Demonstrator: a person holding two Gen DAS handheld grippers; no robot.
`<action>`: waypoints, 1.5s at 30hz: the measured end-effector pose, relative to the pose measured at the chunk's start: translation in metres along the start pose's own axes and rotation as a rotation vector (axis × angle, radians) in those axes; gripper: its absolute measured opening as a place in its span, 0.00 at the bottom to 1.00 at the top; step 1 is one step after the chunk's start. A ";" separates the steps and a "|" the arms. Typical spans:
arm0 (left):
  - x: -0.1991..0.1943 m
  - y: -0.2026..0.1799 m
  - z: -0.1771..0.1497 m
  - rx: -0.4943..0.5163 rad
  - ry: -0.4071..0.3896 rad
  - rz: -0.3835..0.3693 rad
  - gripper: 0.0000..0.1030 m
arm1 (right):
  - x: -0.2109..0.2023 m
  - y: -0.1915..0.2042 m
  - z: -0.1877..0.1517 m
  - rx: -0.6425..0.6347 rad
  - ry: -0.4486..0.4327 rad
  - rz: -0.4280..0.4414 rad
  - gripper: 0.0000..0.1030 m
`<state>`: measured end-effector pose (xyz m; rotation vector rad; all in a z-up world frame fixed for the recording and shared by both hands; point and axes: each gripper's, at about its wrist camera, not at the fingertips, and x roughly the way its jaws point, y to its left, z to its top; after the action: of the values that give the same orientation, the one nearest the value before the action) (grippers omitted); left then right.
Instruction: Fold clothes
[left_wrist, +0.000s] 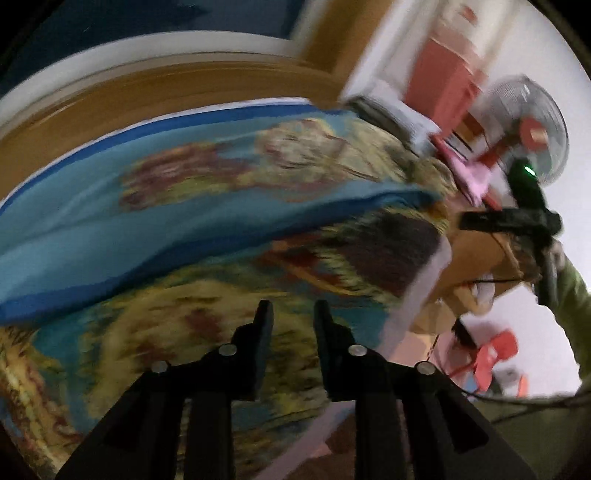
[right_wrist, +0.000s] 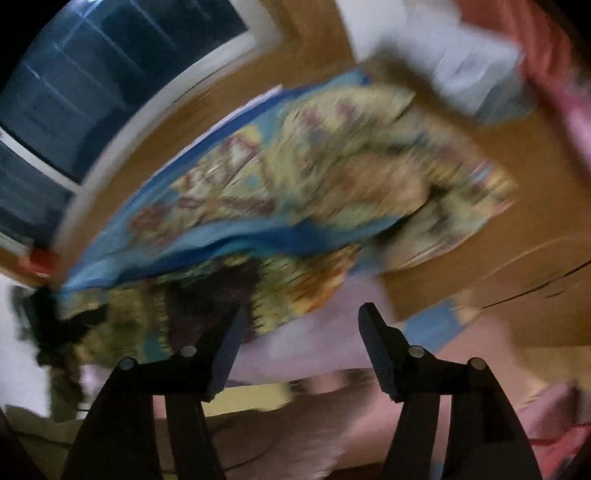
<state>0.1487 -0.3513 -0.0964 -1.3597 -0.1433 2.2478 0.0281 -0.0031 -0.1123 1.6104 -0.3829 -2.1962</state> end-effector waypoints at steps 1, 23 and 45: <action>0.007 -0.015 0.002 0.024 0.006 -0.004 0.27 | 0.015 -0.002 0.000 -0.013 0.020 0.032 0.62; 0.097 -0.078 0.054 -0.082 -0.078 0.345 0.35 | 0.081 0.087 0.133 -0.512 0.039 0.086 0.23; 0.136 -0.093 0.062 0.013 -0.030 0.314 0.54 | 0.049 0.080 0.029 -1.038 -0.109 -0.044 0.60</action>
<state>0.0797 -0.1963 -0.1428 -1.4240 0.0811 2.5200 -0.0013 -0.0971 -0.1103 0.9072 0.6785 -1.9477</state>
